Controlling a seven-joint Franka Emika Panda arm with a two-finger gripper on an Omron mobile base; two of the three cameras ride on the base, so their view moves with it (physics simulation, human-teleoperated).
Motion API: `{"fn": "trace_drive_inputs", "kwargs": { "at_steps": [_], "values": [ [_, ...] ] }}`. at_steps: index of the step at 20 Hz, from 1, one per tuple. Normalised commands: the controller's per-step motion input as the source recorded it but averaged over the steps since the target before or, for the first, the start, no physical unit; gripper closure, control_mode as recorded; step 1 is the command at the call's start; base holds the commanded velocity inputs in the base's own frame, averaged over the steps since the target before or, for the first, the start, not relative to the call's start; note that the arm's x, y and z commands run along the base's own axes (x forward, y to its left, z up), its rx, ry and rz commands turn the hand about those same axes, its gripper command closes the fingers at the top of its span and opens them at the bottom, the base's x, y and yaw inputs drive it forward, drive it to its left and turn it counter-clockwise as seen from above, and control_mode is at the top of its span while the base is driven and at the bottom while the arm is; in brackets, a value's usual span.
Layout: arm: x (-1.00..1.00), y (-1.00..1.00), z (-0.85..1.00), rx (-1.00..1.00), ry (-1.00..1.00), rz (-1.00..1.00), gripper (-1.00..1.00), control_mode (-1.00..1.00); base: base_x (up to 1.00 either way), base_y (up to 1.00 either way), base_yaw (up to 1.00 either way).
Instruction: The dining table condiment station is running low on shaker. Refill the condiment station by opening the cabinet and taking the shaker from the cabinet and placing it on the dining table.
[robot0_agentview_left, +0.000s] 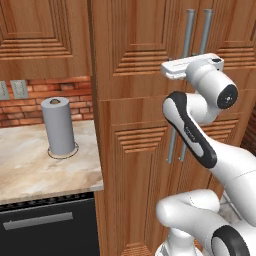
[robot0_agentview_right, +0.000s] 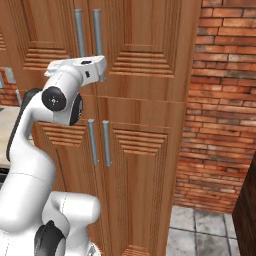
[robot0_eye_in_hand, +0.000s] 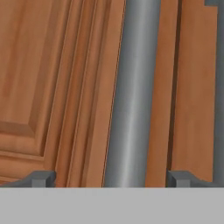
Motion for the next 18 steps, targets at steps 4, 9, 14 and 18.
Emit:
{"fn": "trace_drive_inputs", "kwargs": {
  "at_steps": [4,9,14,18],
  "values": [
    [0.31,0.15,0.00,0.00,0.00,0.00,1.00,-1.00,0.00,0.00,0.00],
    [0.30,0.34,0.00,0.00,0.06,0.00,1.00,-1.00,0.00,0.00,0.00],
    [0.05,0.43,0.00,-0.01,0.12,0.00,1.00,-1.00,0.00,0.00,0.00],
    [-0.17,0.38,0.00,0.00,0.01,0.03,1.00,-1.00,0.00,0.00,0.00]
  ]
}}
